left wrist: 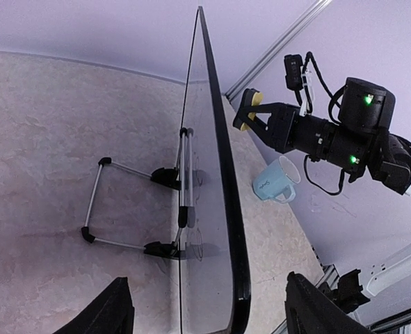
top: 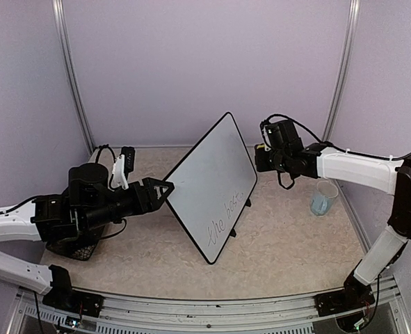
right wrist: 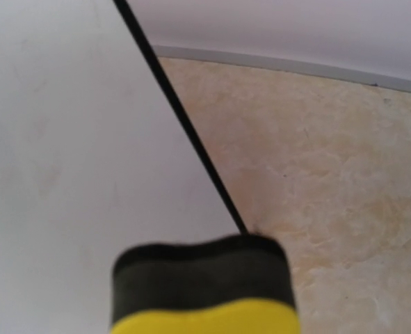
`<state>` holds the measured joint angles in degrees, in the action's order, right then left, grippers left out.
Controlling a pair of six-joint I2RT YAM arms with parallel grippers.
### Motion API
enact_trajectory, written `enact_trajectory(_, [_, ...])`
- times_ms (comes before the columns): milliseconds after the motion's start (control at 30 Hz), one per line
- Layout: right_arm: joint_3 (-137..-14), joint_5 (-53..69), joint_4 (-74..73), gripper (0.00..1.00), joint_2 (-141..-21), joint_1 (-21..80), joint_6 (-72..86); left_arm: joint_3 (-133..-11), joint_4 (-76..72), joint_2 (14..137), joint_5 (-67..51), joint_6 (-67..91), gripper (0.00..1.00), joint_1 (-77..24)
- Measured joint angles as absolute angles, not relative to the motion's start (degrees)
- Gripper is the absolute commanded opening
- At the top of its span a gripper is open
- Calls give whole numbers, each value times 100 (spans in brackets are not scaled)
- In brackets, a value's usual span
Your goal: Erase the whiteboard
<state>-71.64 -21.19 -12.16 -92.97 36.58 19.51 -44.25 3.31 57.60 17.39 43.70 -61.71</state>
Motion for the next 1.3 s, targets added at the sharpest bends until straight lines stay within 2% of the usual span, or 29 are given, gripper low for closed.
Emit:
enact_trajectory(133, [-7164,-2027,-1205,0,-9314,3658,1992,-4394,89,5811,2014,4372,62,-6292])
enact_trajectory(267, [-7164,-1949,-1205,0,-9319,3658,2027,-4397,-45,6003,2215,4359,42,-6340])
enact_trajectory(400, [-7164,-1927,-1201,0,-9349,3658,2027,-4414,-60,6154,2346,4320,26,-6353])
enact_trajectory(633, [-7164,-1925,-1131,0,-9518,3658,1986,-4519,-91,6243,2512,4278,9,-6423])
enact_trajectory(867, [-7175,-1955,-902,0,-9878,3658,1750,-4670,-10,6351,2742,4016,0,-6434])
enact_trajectory(1300, [-7747,-2014,-703,0,-10735,3658,1197,-4740,97,6383,2755,3839,0,-6445])
